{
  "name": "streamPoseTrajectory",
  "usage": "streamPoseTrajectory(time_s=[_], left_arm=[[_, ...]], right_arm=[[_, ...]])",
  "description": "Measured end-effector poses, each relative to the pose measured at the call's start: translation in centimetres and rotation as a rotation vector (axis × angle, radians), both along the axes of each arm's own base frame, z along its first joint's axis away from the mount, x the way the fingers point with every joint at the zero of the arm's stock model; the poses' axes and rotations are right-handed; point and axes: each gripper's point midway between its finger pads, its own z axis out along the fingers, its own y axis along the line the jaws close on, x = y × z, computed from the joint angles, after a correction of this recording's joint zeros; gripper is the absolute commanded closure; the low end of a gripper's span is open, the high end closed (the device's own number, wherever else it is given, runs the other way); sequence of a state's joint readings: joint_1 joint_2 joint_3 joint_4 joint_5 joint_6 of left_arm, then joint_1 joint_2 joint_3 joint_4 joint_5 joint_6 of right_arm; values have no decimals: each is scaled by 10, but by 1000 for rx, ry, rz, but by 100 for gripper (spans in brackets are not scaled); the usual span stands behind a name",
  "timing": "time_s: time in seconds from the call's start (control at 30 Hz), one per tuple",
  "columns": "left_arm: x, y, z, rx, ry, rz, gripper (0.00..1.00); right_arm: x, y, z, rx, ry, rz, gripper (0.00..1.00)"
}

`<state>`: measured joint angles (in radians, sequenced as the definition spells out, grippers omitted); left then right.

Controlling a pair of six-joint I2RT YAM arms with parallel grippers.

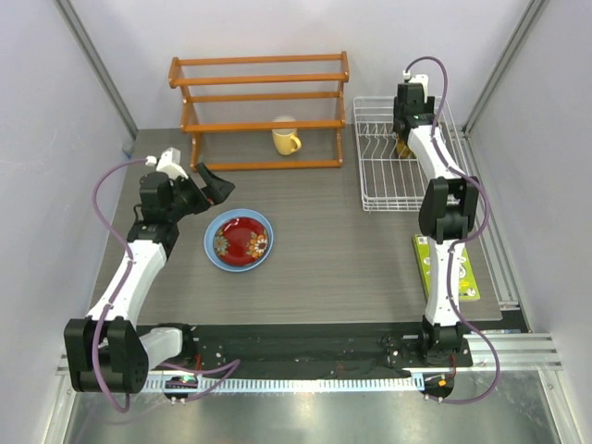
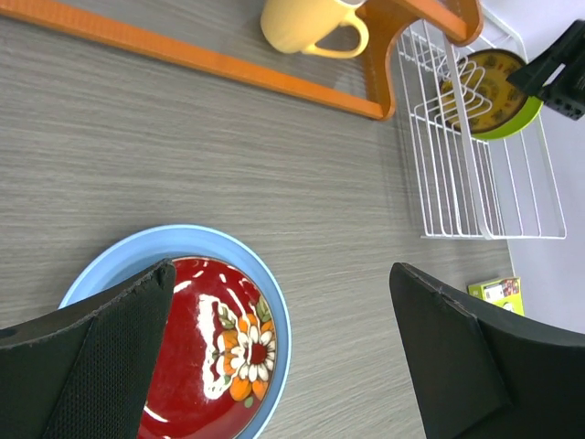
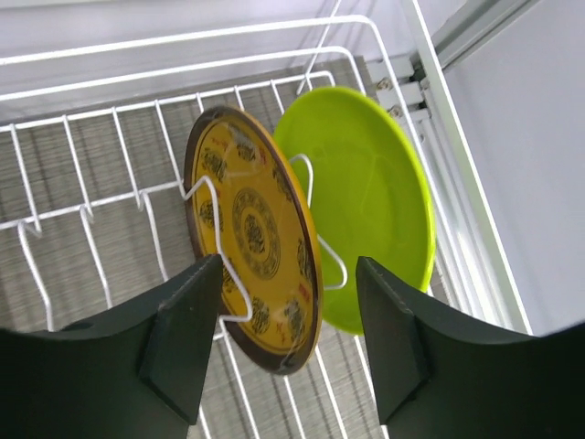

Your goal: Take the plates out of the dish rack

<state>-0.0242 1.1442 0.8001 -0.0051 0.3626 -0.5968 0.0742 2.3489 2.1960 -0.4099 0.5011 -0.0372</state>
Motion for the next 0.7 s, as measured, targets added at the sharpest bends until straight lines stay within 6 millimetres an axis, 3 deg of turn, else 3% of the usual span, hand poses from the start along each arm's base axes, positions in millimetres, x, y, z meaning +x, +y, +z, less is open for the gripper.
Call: streamPoseTrajectory(time_s=[0.1, 0.37, 0.7], left_arm=[[0, 0, -5, -1, 18, 0, 1], [1, 2, -7, -17, 36, 28, 0], [-4, 3, -22, -9, 99, 28, 1]], right_arm=[[4, -5, 1, -27, 1, -4, 47], [4, -15, -1, -43, 9, -18, 50], [2, -26, -10, -28, 27, -20, 68]])
